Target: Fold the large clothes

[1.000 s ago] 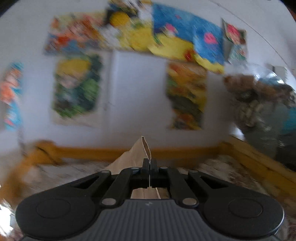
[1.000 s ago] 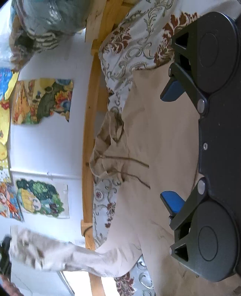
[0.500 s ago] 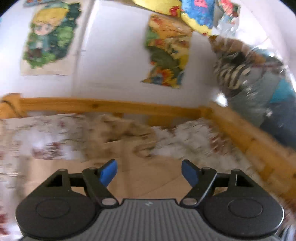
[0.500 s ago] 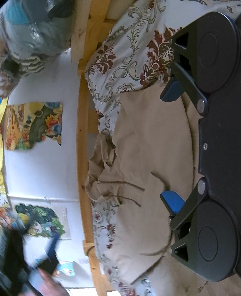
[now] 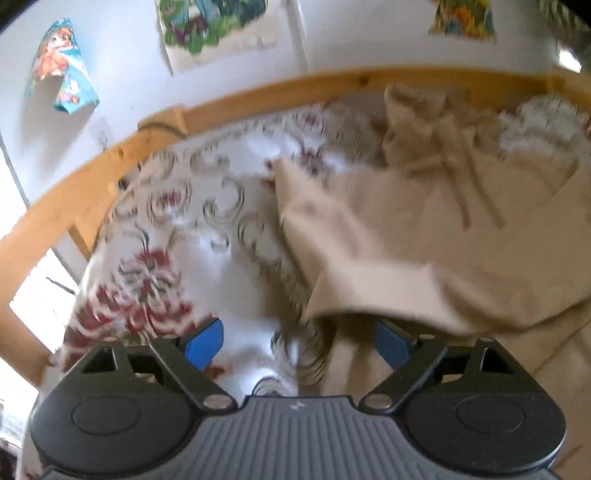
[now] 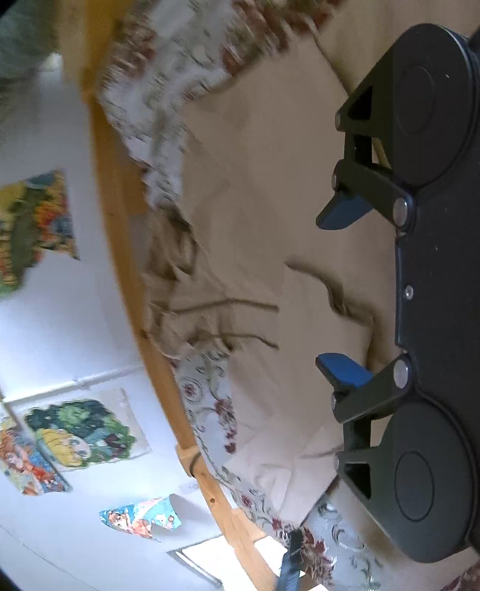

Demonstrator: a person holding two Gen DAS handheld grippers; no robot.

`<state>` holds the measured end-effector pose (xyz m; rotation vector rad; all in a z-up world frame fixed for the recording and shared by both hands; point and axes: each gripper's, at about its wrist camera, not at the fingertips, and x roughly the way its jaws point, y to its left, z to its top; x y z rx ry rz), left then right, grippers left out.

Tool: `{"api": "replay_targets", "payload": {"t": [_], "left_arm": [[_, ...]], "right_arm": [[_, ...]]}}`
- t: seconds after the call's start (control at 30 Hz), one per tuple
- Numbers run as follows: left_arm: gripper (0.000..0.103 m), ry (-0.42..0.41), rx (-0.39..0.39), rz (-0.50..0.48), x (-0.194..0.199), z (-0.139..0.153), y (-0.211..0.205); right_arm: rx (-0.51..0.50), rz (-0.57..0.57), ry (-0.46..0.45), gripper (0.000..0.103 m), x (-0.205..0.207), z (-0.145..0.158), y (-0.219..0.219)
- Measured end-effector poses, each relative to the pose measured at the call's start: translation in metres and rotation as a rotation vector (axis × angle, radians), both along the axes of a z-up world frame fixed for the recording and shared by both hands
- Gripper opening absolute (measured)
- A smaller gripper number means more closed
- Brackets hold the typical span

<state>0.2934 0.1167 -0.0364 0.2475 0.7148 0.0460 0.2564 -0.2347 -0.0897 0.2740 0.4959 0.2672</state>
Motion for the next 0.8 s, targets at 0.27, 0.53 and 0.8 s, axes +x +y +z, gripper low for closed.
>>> {"api": "replay_targets", "payload": {"t": [0.27, 0.53, 0.8], "left_arm": [[0.050, -0.117, 0.105, -0.017, 0.027, -0.032, -0.016], [0.004, -0.231, 0.178, -0.036, 0.017, -0.019, -0.043], [0.020, -0.073, 0.227, -0.170, 0.007, -0.044, -0.060]], "right_arm": [[-0.057, 0.010, 0.160, 0.043, 0.064, -0.020, 0.041], [-0.109, -0.074, 0.020, 0.004, 0.041, 0.013, 0.012], [-0.242, -0.107, 0.036, 0.003, 0.029, -0.002, 0.001]]}}
